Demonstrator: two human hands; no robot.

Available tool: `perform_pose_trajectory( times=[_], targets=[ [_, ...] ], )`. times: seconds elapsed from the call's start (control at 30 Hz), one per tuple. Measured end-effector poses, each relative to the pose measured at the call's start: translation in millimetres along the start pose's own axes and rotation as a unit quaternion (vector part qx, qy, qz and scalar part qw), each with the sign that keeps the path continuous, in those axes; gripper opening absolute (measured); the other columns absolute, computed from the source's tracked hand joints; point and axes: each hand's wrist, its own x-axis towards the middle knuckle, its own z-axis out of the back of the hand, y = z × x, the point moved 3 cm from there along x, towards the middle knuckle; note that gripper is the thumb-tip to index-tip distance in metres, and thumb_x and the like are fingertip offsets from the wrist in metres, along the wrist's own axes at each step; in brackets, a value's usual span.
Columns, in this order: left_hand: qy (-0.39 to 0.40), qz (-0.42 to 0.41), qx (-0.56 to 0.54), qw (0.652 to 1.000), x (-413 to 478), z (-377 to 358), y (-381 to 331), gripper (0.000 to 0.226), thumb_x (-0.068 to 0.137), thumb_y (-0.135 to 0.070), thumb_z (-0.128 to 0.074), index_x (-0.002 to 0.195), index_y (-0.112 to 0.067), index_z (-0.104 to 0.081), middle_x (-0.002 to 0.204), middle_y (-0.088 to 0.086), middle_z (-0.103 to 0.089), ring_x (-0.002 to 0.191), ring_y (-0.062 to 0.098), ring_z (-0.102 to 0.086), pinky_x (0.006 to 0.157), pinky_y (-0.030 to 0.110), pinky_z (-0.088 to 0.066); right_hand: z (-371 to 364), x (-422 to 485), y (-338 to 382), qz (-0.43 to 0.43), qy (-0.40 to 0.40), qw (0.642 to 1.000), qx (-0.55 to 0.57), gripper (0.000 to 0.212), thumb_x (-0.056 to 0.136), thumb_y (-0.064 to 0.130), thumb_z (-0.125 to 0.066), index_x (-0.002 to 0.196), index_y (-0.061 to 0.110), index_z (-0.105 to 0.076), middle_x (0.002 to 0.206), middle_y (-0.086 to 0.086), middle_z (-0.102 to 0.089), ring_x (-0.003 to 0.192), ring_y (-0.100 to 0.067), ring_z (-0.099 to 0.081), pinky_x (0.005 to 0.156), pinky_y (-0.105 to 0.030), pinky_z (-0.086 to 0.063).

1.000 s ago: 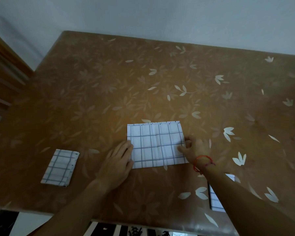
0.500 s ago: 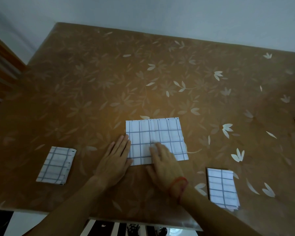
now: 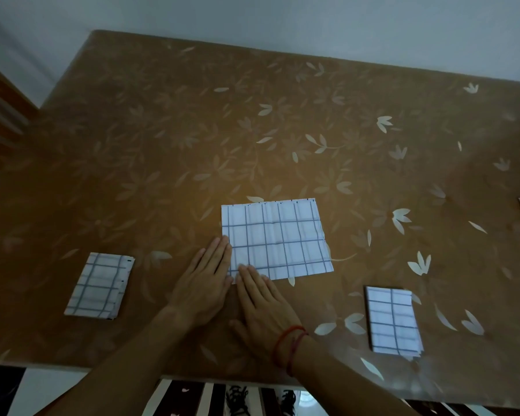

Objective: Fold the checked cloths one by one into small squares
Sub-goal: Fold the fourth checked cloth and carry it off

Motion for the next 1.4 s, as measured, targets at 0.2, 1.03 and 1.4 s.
perform_pose_trajectory(
  times=[0.2,1.03,1.4],
  targets=[
    [0.014,0.01,0.0,1.0,0.9,1.5,-1.9,0.059,0.099,-0.034,-0.017,0.147,-0.001,-0.028,0.156,0.015,-0.023,0.145,0.025,-0.019,0.115,0.041,-0.024,-0.4,-8.7,-15.8,-0.012,0.021,1.0,-0.013,0.077,0.091,0.059,-0.034,0.143,0.001,-0.039,0.151,-0.017,-0.034,0.141,-0.028,-0.031,0.111,-0.047,-0.034],
    [0.052,0.017,-0.001,0.999,2.0,6.0,-8.2,0.068,0.094,-0.04,0.0,0.149,-0.002,-0.01,0.158,0.012,-0.003,0.147,0.023,0.0,0.116,0.037,-0.008,35.1,-54.0,-93.4,-0.233,0.011,0.972,0.032,0.077,0.089,0.059,-0.023,0.133,0.003,-0.053,0.14,-0.018,-0.049,0.125,-0.034,-0.052,0.1,-0.04,-0.045],
    [0.07,0.025,-0.027,0.997,4.2,4.5,-11.3,0.073,0.087,-0.042,0.01,0.15,-0.005,0.005,0.157,0.009,0.014,0.145,0.021,0.015,0.115,0.035,0.005,66.1,18.3,-133.1,-0.38,-0.048,0.917,0.116,0.068,0.082,0.059,-0.058,0.127,0.01,-0.045,0.12,-0.013,-0.051,0.11,-0.031,-0.048,0.095,-0.042,-0.041]
  ],
)
